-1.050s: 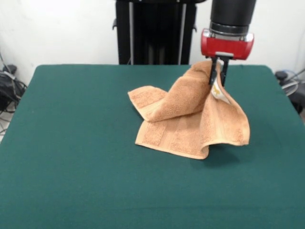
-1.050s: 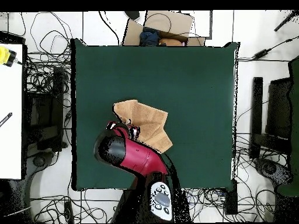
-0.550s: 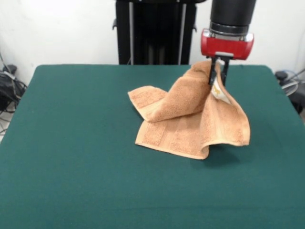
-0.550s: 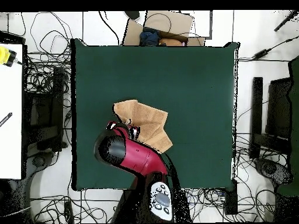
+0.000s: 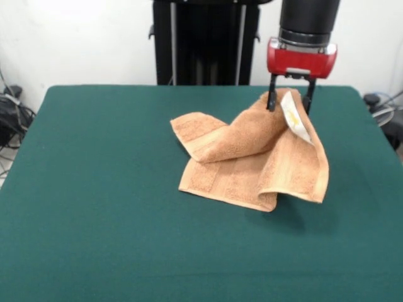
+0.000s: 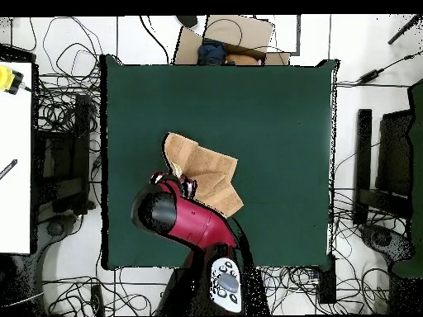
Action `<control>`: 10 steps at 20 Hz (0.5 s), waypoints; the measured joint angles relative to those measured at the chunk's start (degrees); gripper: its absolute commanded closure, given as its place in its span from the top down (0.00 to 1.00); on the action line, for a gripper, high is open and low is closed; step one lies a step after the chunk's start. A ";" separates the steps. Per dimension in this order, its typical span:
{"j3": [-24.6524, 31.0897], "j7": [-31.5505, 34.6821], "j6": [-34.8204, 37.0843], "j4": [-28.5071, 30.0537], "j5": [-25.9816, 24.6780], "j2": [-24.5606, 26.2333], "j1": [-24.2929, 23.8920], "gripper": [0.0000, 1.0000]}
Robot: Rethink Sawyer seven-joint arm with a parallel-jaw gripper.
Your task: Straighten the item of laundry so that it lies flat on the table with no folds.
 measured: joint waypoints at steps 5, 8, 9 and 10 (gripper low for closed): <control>-1.43 0.00 1.27 -0.84 -0.14 0.01 0.17 1.00; -3.18 0.00 1.38 -1.84 -0.91 -0.01 0.05 1.00; -3.46 0.00 1.38 -2.01 -1.05 0.00 0.01 1.00; -3.98 0.00 1.38 -2.51 -1.49 0.01 -0.23 1.00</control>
